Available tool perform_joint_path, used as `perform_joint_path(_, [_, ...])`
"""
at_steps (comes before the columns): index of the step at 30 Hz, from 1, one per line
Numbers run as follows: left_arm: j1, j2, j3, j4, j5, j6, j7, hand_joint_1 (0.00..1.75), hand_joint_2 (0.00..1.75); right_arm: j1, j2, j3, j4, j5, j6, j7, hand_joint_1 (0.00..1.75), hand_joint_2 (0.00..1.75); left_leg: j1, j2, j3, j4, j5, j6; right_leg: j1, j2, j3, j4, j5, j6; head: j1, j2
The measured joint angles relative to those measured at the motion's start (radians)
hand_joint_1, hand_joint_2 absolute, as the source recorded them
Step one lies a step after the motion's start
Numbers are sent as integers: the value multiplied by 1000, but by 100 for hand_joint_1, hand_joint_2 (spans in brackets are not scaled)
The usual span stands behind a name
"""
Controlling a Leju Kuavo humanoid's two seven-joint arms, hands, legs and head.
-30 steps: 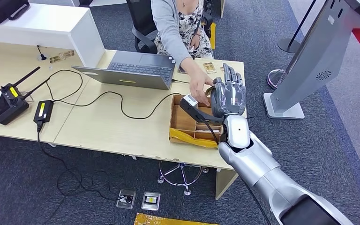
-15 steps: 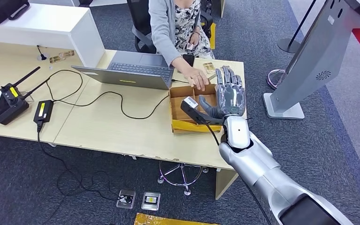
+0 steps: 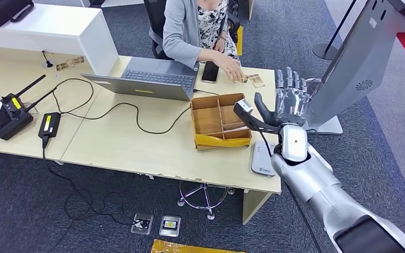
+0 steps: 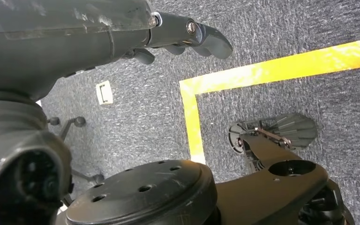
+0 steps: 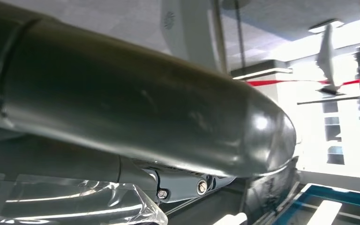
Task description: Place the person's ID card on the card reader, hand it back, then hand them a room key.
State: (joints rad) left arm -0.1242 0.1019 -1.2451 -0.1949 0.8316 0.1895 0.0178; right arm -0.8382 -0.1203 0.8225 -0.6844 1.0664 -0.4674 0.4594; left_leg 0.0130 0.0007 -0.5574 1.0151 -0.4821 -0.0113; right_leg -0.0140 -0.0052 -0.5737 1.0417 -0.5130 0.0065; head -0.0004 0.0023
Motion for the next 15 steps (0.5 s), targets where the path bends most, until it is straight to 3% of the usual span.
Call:
perform_joint_path(7, [2,0,0,0,12,2,-2,0,0,14,-136,-75,4,-63,32,17,0,0,-1,0,0,0,0,0,-1,0,0,0,1,1,0,0])
perform_joint_path(15, [3,0,0,0,33,9,-2,0,0,34,-216,-136,67,-160,22,1,0,0,0,0,-1,0,0,0,-1,0,-1,0,1,1,0,0])
